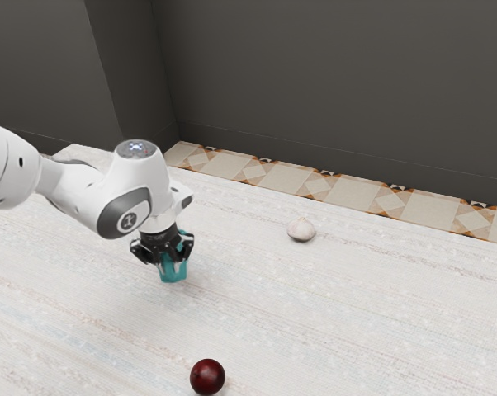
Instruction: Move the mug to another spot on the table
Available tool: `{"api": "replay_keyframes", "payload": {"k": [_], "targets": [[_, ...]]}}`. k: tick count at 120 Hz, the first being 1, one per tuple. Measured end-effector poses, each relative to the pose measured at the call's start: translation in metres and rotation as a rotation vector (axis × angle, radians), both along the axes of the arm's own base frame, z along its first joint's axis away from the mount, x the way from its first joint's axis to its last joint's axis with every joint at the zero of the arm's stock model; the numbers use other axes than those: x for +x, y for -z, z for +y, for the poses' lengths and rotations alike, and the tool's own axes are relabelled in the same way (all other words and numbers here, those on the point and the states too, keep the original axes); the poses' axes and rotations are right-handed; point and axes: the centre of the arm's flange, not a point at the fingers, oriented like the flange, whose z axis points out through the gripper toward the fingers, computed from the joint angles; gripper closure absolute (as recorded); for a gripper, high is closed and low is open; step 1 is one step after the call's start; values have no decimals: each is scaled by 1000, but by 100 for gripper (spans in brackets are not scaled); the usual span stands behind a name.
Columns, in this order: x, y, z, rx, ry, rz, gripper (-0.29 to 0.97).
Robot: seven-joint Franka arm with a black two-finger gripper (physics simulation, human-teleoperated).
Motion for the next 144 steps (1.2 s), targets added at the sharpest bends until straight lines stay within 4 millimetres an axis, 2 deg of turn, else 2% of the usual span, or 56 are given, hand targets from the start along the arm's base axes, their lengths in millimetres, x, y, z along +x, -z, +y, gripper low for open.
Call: {"api": "replay_keyframes", "payload": {"k": [15, 29, 48, 74, 82, 115, 133, 144], "targets": [[-6, 2, -6, -14, 11, 6, 34], [-13, -14, -10, -22, 27, -18, 20], [-18, -26, -12, -26, 42, -38, 9], [-19, -63, -9, -30, 49, -106, 3], [-19, -85, -8, -32, 51, -145, 2], [16, -219, -1, 32, 57, -224, 1], [43, -272, 3, 67, 37, -176, 0], [55, -281, 6, 80, 24, -115, 0]]}}
